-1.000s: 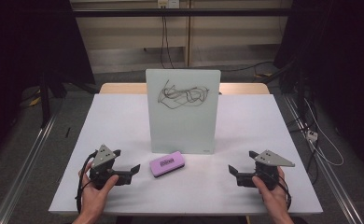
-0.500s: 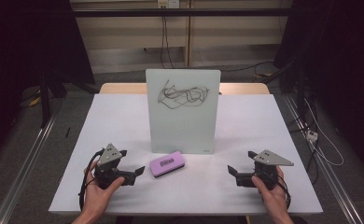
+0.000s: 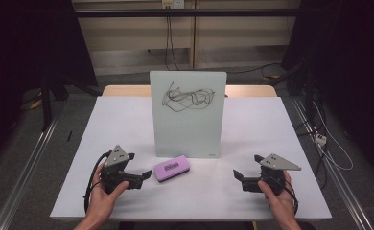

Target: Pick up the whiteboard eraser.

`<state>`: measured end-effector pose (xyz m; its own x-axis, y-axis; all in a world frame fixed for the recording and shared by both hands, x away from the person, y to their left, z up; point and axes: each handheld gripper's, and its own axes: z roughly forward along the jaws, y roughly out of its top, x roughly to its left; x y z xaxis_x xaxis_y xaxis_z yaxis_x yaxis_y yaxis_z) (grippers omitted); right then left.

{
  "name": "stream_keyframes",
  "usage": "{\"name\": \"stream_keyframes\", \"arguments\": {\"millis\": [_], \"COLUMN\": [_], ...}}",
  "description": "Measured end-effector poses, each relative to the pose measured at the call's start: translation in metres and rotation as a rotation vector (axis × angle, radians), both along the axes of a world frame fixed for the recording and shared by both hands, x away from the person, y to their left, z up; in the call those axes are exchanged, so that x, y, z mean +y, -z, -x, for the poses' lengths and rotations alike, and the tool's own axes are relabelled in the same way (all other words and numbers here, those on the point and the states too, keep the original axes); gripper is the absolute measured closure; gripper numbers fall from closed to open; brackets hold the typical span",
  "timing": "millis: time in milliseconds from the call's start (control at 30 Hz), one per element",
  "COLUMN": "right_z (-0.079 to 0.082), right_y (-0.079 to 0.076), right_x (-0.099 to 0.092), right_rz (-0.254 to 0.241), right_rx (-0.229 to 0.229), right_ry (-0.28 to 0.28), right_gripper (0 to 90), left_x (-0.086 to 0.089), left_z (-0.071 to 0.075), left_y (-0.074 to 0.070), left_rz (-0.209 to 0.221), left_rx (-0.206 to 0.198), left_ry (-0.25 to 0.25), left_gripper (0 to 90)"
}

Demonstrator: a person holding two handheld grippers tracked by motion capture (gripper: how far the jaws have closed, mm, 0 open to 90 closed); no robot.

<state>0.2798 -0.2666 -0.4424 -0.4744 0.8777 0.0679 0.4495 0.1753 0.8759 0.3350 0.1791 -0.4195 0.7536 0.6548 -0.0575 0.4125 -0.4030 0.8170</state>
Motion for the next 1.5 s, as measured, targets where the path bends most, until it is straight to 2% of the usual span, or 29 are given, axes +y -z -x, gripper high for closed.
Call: {"name": "stream_keyframes", "arguments": {"millis": [67,133,200,367,633,767,833,900,967,1067,1167,1200,1233,1333,1433,1500], "right_z": [0.0,0.0,0.0,-0.002,-0.002,-0.002,-0.002,-0.002,-0.003,-0.002,-0.002,-0.002,-0.002,-0.003,-0.003,-0.003], "right_y": [0.0,0.0,0.0,0.0,0.0,0.0,0.0,0.0,0.0,0.0,0.0,0.0,0.0,0.0,0.0,0.001], "right_x": [0.0,0.001,0.001,0.001,0.002,0.003,0.003,0.003,0.003,0.004,0.004,0.004,0.004,0.005,0.005,0.005], "right_rz": [-0.001,0.001,-0.001,-0.007,-0.013,-0.013,-0.013,-0.009,-0.01,-0.014,-0.01,-0.011,-0.011,-0.014,-0.01,-0.011], "right_rx": [0.002,0.002,0.003,0.006,0.008,0.008,0.01,0.01,0.009,0.011,0.01,0.01,0.01,0.012,0.012,0.011], "right_ry": [0.0,-0.005,-0.005,-0.009,-0.02,-0.022,-0.025,-0.027,-0.029,-0.03,-0.037,-0.037,-0.037,-0.035,-0.038,-0.039], "right_gripper": [3.9,3.9,3.9,3.9,3.9,3.9,3.9,3.9,3.9,4.0,3.9,3.9,3.9,3.9,3.9,3.9], "left_x": [-0.003,-0.007,-0.01,-0.022,-0.043,-0.051,-0.057,-0.062,-0.067,-0.071,-0.076,-0.078,-0.08,-0.086,-0.093,-0.097], "left_z": [0.0,-0.001,-0.003,-0.006,-0.011,-0.012,-0.013,-0.014,-0.014,-0.016,-0.019,-0.019,-0.02,-0.024,-0.03,-0.032], "left_y": [-0.003,-0.006,-0.009,-0.015,-0.02,-0.024,-0.026,-0.029,-0.031,-0.03,-0.03,-0.029,-0.03,-0.032,-0.035,-0.039], "left_rz": [-0.03,-0.023,-0.034,-0.073,-0.09,-0.089,-0.103,-0.125,-0.129,-0.12,-0.156,-0.157,-0.178,-0.193,-0.189,-0.203], "left_rx": [-0.013,-0.015,-0.019,0.008,0.027,0.009,0.009,-0.012,-0.038,-0.024,0.004,0.013,0.021,0.03,0.049,0.046], "left_ry": [0.004,0.018,0.03,0.06,0.134,0.184,0.198,0.209,0.216,0.232,0.255,0.263,0.267,0.278,0.277,0.277], "left_gripper": [9.8,9.8,9.8,8.2,9.2,8.8,8.4,9.7,9.9,8.9,8.6,9.4,9.4,9.5,9.8,10.9]}}
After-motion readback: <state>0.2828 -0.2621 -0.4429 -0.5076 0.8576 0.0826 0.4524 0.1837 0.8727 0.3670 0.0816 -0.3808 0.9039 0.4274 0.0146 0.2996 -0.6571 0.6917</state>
